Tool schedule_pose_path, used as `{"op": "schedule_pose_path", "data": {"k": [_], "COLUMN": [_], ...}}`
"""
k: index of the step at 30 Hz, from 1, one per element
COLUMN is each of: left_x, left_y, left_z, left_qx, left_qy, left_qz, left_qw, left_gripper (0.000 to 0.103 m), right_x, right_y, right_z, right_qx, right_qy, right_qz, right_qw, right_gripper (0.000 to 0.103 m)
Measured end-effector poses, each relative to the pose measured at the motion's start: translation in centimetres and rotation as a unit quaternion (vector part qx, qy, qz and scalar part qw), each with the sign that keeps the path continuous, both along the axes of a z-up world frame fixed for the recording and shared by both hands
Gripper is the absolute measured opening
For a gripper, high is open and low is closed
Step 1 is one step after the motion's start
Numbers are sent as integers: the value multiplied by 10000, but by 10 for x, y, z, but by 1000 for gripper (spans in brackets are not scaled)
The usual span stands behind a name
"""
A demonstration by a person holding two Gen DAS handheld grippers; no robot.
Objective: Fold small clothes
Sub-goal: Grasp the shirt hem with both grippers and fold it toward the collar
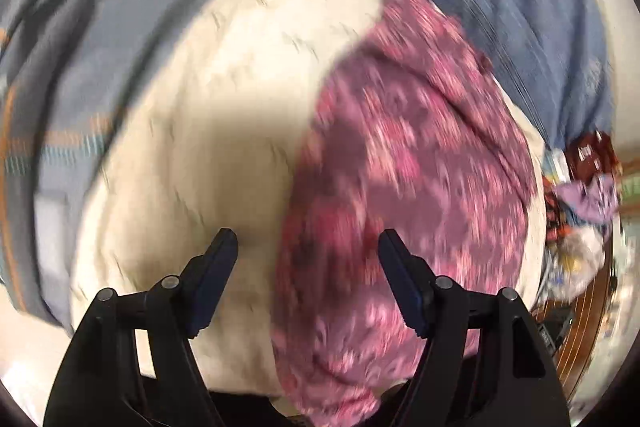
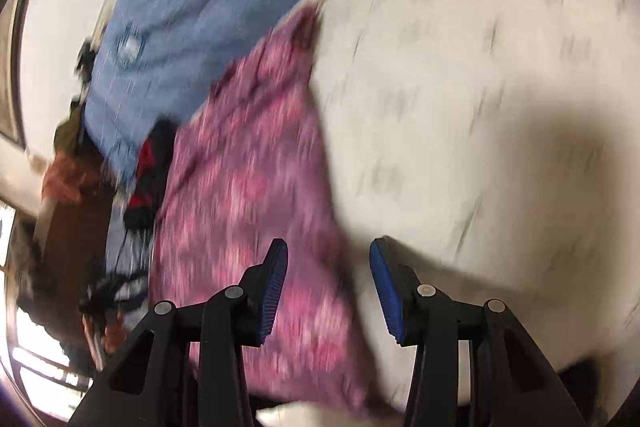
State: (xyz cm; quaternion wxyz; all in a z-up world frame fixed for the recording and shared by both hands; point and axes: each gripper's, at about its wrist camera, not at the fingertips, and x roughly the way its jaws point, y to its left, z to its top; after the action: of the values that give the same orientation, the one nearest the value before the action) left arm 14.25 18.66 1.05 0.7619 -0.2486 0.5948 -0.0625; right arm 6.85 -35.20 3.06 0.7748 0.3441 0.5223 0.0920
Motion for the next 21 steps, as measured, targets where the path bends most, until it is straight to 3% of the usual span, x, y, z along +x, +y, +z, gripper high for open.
{"op": "schedule_pose_path", "data": {"k": [2,4,5,6,7,8,10,13,16,18,20,21], "left_x": [-19,-37,-43,-48,-50,-51,-53,-57,-65,-73,-78,-81], "left_y": [-14,-26,-33,-40,-46,-47,-41,-30,-16,-12,-13,-16], "left_z": [0,-1,1,4,7,10,15,11,2,5,5,4], "left_qx": [-75,-169,-26,221,432,502,359,734,388,292,197,143], "left_qy": [-83,-126,-173,-262,-327,-311,-239,-115,33,-96,-171,-196], "left_qz": [-212,-443,-543,-628,-700,-740,-604,-441,-330,-398,-522,-602], "left_qw": [9997,9988,9984,9974,9961,9955,9972,9963,9987,9987,9983,9979], "left_gripper": [83,83,79,69,28,5,5,6,8,23,63,67], "right_x": [-13,-25,-29,-32,-34,-33,-33,-34,-32,-37,-44,-47], "right_y": [13,24,26,28,29,28,18,6,5,4,4,3], "right_z": [-1,-1,-1,-1,1,5,16,31,17,8,3,1], "right_qx": [55,107,116,-39,-255,-478,-441,-458,-504,-336,-60,-30], "right_qy": [-33,-19,-16,-15,-44,-77,-238,-450,-90,44,31,44], "right_qz": [205,432,515,609,625,663,486,261,333,308,296,323], "right_qw": [9998,9990,9986,9981,9977,9966,9976,9976,9981,9990,9995,9995], "right_gripper": [46,48,47,41,11,5,5,4,7,12,23,28]}}
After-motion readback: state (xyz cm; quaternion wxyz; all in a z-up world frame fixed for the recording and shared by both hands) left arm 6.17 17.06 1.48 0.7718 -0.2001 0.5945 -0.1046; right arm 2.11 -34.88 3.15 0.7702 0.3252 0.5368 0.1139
